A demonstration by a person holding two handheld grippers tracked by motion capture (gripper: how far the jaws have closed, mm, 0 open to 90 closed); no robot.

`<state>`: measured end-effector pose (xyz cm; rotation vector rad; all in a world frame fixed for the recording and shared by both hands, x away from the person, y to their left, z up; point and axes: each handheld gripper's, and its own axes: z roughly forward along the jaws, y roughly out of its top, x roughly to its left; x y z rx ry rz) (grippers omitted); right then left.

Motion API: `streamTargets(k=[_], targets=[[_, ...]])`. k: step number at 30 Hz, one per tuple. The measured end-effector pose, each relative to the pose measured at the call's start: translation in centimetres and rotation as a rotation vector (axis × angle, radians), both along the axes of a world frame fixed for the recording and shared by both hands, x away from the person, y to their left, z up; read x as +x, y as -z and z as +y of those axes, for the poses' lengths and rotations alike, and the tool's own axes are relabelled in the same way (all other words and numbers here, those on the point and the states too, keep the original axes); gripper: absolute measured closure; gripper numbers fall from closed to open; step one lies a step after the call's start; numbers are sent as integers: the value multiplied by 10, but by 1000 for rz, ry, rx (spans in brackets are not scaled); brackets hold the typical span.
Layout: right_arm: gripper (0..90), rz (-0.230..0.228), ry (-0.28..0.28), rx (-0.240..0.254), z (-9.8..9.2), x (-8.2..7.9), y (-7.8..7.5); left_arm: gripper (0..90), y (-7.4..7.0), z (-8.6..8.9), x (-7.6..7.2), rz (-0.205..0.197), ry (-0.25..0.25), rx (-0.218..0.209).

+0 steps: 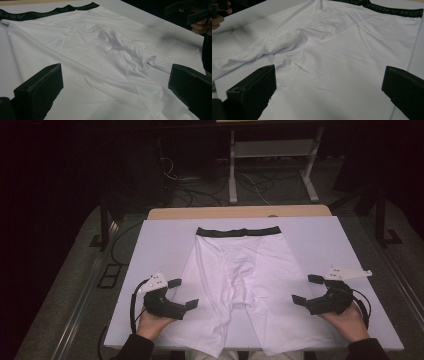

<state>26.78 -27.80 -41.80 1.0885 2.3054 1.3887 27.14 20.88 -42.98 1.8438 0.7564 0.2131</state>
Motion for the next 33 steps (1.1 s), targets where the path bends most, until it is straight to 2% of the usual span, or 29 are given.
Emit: streamTargets(k=[13, 18, 33], targets=[[0, 8, -19, -12, 6, 9, -11, 0, 0, 0, -1, 1, -10, -1], [0, -7, -25, -8, 8, 13, -16, 0, 0, 0, -1, 0, -8, 0], [0, 0, -10, -10, 4, 10, -6, 0, 0, -2, -1, 3, 0, -2]])
